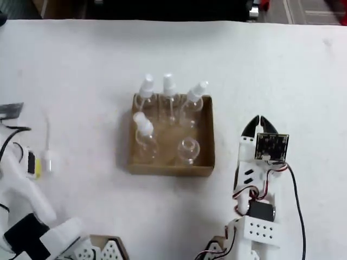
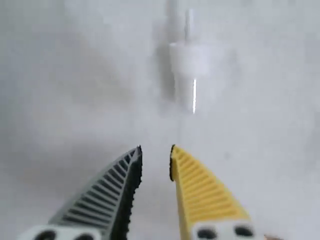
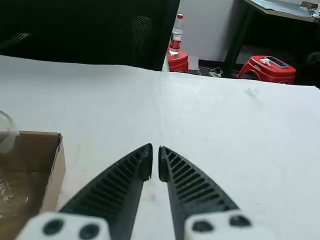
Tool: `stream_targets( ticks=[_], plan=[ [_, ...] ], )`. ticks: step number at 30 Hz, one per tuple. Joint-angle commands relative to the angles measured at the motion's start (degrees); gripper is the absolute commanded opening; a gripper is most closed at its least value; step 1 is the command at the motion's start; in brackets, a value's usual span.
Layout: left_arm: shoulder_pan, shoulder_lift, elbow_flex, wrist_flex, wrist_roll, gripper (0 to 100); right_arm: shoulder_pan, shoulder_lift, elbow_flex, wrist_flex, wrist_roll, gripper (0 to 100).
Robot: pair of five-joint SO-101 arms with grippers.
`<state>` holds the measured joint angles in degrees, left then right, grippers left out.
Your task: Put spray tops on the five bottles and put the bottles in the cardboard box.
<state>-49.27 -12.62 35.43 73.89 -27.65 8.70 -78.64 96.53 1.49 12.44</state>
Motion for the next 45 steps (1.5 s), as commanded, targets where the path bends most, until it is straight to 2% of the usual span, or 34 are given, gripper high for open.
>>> stream_targets(
  ticks=[1, 7, 9, 15, 17, 20, 24, 29, 34, 37, 43, 45],
  plan=[
    [1.71, 0.04, -0.62, 2.81, 13.54, 10, -0.31, 0.66, 0.62, -0.75, 0.62, 1.8],
    [3.56, 0.22, -0.7, 1.93, 46.07, 10, -0.31, 0.66, 0.62, -0.75, 0.62, 1.8],
    [5.49, 0.22, -0.97, 0.88, 50.02, 10, -0.31, 0.66, 0.62, -0.75, 0.62, 1.8],
    [14.99, 0.75, -0.09, -0.35, 46.51, 10, -0.31, 0.66, 0.62, -0.75, 0.62, 1.8],
    [15.96, 0.75, 1.41, -1.67, 46.68, 10, -0.31, 0.66, 0.62, -0.75, 0.62, 1.8],
    [16.22, 0.75, 5.19, -7.74, 46.51, 10, -0.31, 0.66, 0.62, -0.75, 0.62, 1.8],
    [15.87, 0.31, 8.79, -12.84, 46.33, 10, -0.31, 0.66, 0.62, -0.75, 0.62, 1.8],
    [14.99, -0.4, 7.47, -7.3, 46.42, 10, -0.31, 0.66, 0.62, -0.75, 0.62, 1.8],
    [7.08, -5.93, 1.58, 1.14, 46.68, 10, -0.31, 0.66, 0.62, -0.75, 0.62, 1.8],
    [4.35, -10.95, 0.0, 3.43, 46.68, 10, -0.31, 0.66, 0.62, -0.92, 0.62, 1.8],
    [4.09, -16.92, 1.67, -0.7, 45.63, 10, -0.31, 0.66, 0.62, -0.84, 0.62, 1.8],
    [4.26, -16.66, 4.13, -3.16, 39.65, 10, -0.31, 0.66, 0.62, -0.84, 0.62, 1.8]
  ],
)
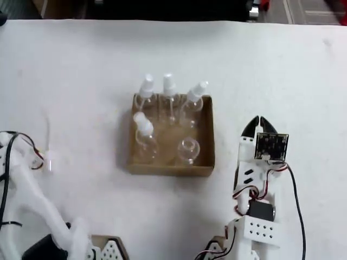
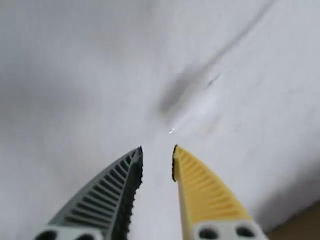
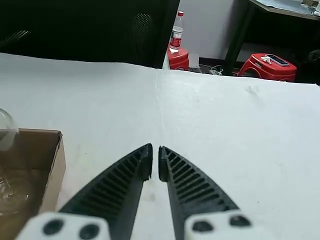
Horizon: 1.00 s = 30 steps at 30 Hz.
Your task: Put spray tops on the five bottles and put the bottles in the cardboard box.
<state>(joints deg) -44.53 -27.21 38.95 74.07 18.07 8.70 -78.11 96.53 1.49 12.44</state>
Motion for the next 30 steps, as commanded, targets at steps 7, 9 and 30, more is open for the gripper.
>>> stream_targets(
  ticks=[7, 9, 30],
  plan=[
    [1.01, -1.36, 5.1, -11.87, -17.05, 10, -0.31, 0.13, 0.62, -0.84, 0.62, 1.8],
    [1.01, -1.45, 5.1, -11.87, -15.65, 10, -0.31, 0.13, 0.62, -0.84, 0.62, 1.8],
    [3.03, -0.92, 16.44, -28.4, -19.87, 24, -0.48, 0.13, 0.62, -0.75, 0.62, 1.8]
  ],
)
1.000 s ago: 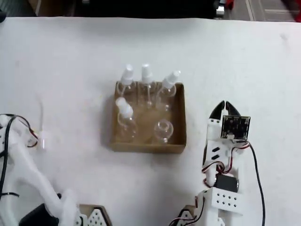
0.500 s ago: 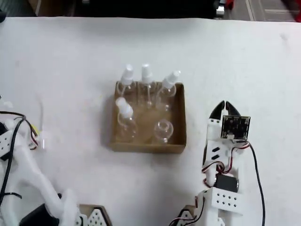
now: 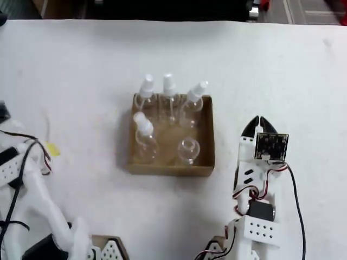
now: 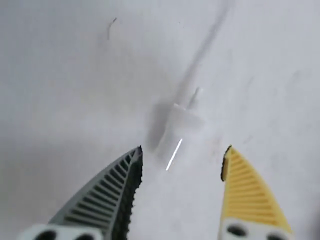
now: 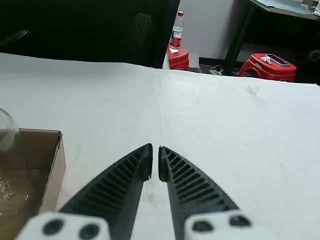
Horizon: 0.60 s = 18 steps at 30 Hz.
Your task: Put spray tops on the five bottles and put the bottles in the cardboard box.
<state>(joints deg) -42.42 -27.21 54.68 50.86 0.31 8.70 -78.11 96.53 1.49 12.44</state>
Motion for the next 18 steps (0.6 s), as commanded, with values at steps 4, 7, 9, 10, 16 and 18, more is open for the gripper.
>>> stream_targets(
  ticks=[4, 7, 9, 10, 16, 18],
  plan=[
    [0.92, -0.92, 1.76, -8.26, -2.46, 24, -0.48, 0.13, 0.62, -0.75, 0.62, 1.8],
    [1.71, -0.84, 1.85, -7.56, -2.46, 24, -0.48, 0.13, 0.62, -0.75, 0.62, 1.8],
    [2.07, -0.84, 1.93, -7.82, -2.55, 24, -0.48, 0.13, 0.62, -0.75, 0.62, 1.8],
    [2.24, -0.84, 2.02, -7.82, -2.55, 24, -0.48, 0.13, 0.62, -0.75, 0.62, 1.8],
    [2.24, -0.22, 2.02, -7.47, -3.52, 24, -0.48, 0.13, 0.62, -0.75, 0.62, 1.8],
    [2.24, 3.03, 1.23, -7.91, -4.22, 24, -0.48, 0.13, 0.62, -0.75, 0.62, 1.8]
  ],
)
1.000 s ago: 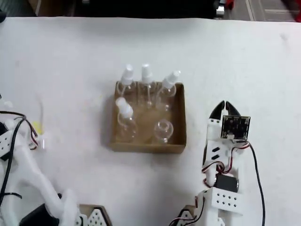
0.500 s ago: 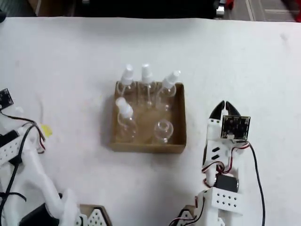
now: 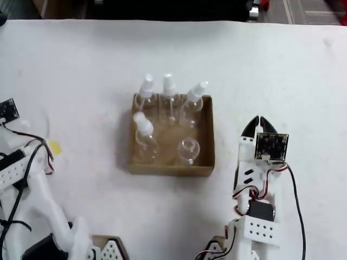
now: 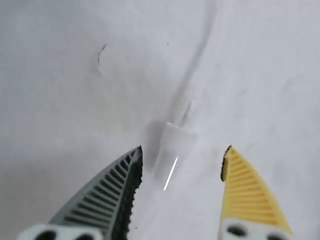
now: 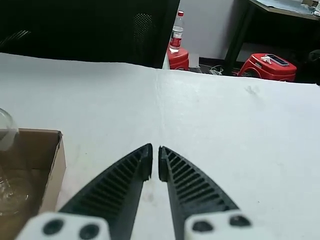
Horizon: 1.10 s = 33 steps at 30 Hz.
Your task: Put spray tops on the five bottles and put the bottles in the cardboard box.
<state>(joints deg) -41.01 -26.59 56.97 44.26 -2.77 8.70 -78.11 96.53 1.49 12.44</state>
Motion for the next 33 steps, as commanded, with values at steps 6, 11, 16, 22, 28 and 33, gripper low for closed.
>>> stream_targets(
  ticks=[6, 11, 16, 22, 28, 33],
  plan=[
    [0.4, 19.12, -11.43, 1.58, -1.32, 24, -0.48, 0.13, 0.62, -0.75, 0.62, 1.8],
    [0.57, 22.46, -15.12, 4.66, -1.58, 24, -0.48, 0.13, 0.62, -0.75, 0.62, 1.8],
    [1.63, 22.81, -15.12, 4.84, -7.74, 23, -0.48, 0.13, 0.62, -0.75, 0.62, 1.8],
    [3.12, 22.9, -15.12, 4.75, -9.93, 13, -0.48, 0.13, 0.62, -0.75, 0.62, 1.8],
    [3.21, 22.46, -15.74, 5.27, -9.85, 10, -0.48, 0.13, 0.62, -0.75, 0.62, 1.8],
    [3.21, 22.46, -19.69, 9.85, -11.96, 3, -0.48, 0.13, 0.62, -0.75, 0.62, 1.8]
  ],
)
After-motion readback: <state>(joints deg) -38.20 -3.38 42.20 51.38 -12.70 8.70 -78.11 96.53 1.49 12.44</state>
